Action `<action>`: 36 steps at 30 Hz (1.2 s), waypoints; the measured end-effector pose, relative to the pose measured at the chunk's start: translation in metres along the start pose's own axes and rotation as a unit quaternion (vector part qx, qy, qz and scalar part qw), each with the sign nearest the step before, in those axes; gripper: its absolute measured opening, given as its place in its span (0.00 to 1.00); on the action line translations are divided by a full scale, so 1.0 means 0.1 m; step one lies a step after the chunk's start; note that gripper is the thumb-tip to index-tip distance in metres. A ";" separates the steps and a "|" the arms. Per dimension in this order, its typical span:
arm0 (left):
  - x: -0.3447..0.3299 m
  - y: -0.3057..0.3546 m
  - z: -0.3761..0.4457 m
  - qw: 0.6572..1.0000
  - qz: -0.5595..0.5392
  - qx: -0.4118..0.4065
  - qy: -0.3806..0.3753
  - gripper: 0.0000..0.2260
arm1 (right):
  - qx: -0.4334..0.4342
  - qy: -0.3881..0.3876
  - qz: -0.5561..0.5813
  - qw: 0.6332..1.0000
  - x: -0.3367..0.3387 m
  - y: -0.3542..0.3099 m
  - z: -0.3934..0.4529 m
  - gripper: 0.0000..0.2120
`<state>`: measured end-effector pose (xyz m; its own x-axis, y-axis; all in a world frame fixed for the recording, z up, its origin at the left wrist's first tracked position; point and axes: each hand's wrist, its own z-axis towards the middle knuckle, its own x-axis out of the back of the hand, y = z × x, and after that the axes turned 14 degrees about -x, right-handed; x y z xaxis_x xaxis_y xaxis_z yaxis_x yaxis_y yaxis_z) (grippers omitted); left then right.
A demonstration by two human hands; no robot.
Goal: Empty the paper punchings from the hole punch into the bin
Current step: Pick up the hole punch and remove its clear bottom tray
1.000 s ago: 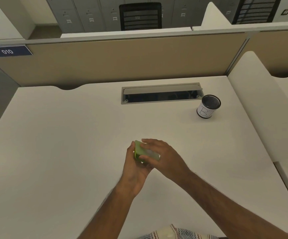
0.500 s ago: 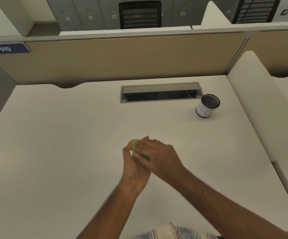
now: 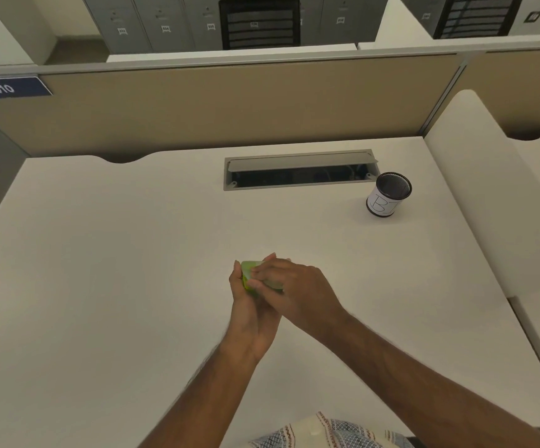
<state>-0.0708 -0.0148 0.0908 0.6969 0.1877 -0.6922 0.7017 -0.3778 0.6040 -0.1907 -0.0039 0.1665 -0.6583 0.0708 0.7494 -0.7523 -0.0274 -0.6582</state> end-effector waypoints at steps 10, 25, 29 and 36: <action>0.01 -0.08 -0.03 0.999 -0.035 -0.036 -0.007 0.25 | -0.048 -0.076 0.079 0.993 0.10 0.05 0.11 0.08; -0.05 -0.06 0.03 0.998 -0.034 -0.044 0.018 0.27 | -0.112 -0.027 0.281 0.953 0.17 0.14 0.15 0.06; -0.03 -0.06 0.04 0.998 -0.037 -0.042 0.015 0.28 | -0.119 -0.004 0.305 0.945 0.18 0.16 0.16 0.04; -0.02 -0.06 0.06 0.998 -0.053 -0.032 0.023 0.31 | -0.150 0.028 0.362 0.919 0.27 0.17 0.21 0.03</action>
<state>-0.0771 -0.0179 0.0860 0.6231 0.2651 -0.7358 0.7789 -0.2959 0.5530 -0.2213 -0.0233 0.1772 -0.9751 0.1943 0.1070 -0.0700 0.1881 -0.9797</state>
